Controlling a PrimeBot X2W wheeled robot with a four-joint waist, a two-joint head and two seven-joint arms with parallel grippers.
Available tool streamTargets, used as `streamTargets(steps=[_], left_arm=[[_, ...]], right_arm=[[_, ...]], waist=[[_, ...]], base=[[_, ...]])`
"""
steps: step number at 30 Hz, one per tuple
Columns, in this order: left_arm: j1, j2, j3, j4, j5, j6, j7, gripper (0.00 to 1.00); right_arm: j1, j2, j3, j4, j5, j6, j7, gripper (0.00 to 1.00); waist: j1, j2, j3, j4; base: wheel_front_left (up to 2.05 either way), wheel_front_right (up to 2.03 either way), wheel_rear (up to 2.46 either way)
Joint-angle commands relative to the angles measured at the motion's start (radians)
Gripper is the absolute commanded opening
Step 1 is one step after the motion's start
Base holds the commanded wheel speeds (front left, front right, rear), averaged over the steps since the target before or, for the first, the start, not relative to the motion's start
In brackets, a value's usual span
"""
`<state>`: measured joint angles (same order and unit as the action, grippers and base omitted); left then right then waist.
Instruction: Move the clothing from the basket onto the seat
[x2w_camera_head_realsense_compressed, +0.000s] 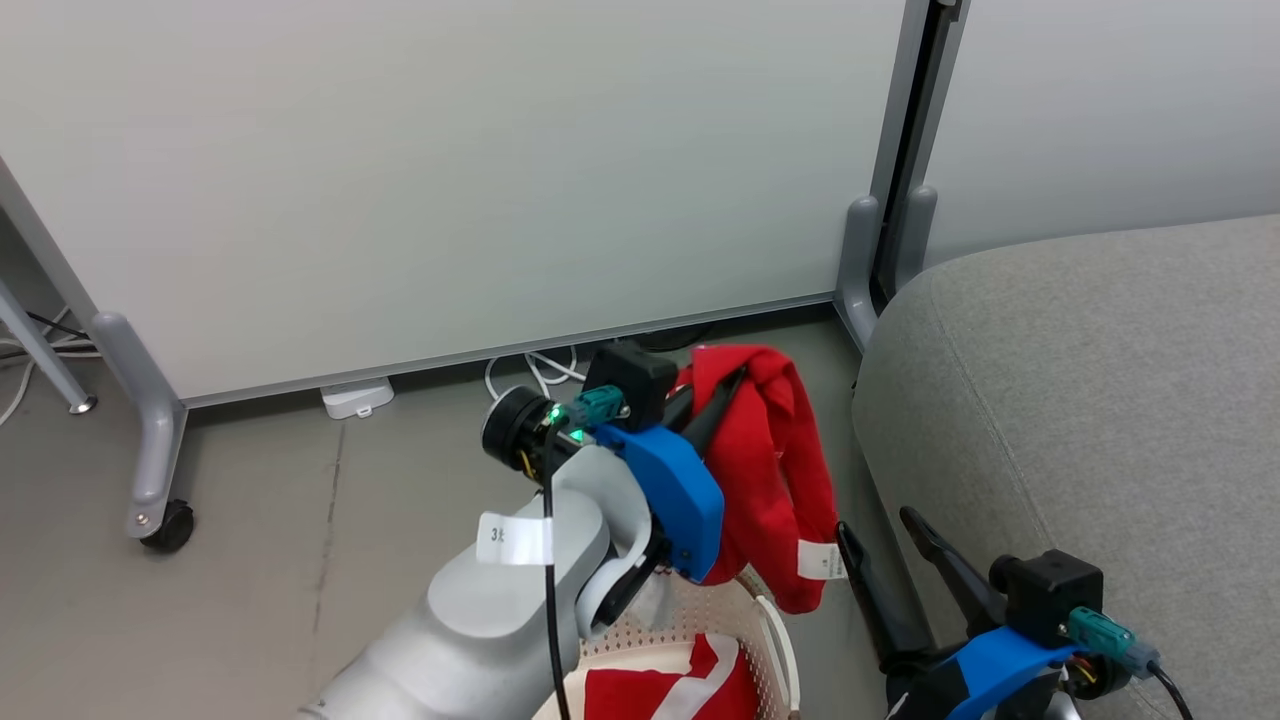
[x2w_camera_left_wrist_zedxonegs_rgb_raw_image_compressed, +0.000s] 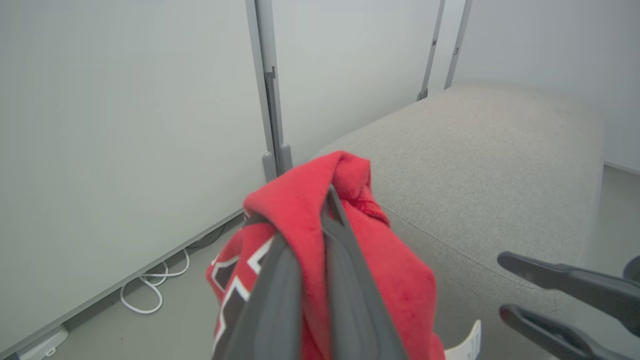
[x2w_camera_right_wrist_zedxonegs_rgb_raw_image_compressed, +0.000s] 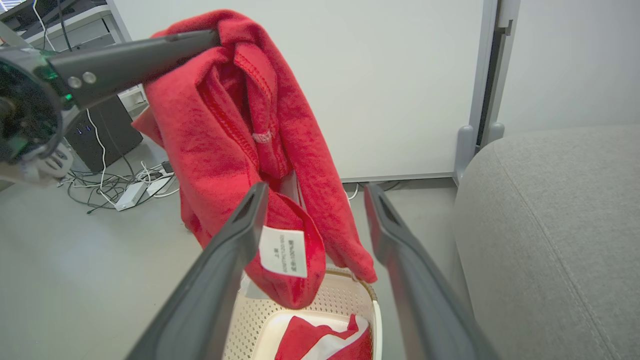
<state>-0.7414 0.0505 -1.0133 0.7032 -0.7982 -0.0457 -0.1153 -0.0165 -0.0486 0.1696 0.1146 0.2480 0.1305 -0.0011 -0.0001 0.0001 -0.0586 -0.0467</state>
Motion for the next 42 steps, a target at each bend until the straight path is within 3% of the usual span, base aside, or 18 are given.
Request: streamTargets(steps=[1,12,19,40,41,42], left_arm=[[-0.027,0.000,-0.013,-0.006,-0.016,0.008,0.000,0.00],[-0.079,0.000,-0.108,0.005,-0.113,0.036,-0.033,0.00],[-0.101,0.000,-0.170,0.007,-0.163,0.047,-0.053,0.00],[-0.148,0.000,-0.255,0.002,-0.235,0.048,-0.083,0.00],[-0.149,0.000,-0.257,0.002,-0.238,0.048,-0.083,0.00],[-0.149,0.000,-0.258,0.002,-0.239,0.047,-0.084,0.00]], right_arm=[[0.011,-0.003,0.003,-0.005,-0.004,0.000,0.003,1.00],[-0.001,-0.003,0.014,-0.003,0.011,0.000,0.009,1.00],[-0.057,-0.003,0.074,0.032,0.010,0.000,0.033,1.00],[-0.374,-0.003,0.259,0.361,0.092,0.000,-0.007,1.00],[-0.384,-0.003,0.265,0.377,0.099,0.000,-0.010,0.67],[-0.392,-0.003,0.273,0.392,0.104,0.000,-0.011,0.04]], waist=[[0.0001,-0.0001,0.000,-0.003],[0.0001,-0.0001,0.010,-0.011],[0.0001,-0.0001,0.022,-0.009],[0.0001,-0.0001,0.046,0.005],[0.0001,-0.0001,0.045,0.005],[0.0001,-0.0001,0.044,0.006]], base=[[0.00,0.00,0.00],[0.00,0.00,0.00],[0.00,0.00,0.00],[0.00,0.00,0.00],[0.00,0.00,0.00],[0.00,0.00,0.00]])
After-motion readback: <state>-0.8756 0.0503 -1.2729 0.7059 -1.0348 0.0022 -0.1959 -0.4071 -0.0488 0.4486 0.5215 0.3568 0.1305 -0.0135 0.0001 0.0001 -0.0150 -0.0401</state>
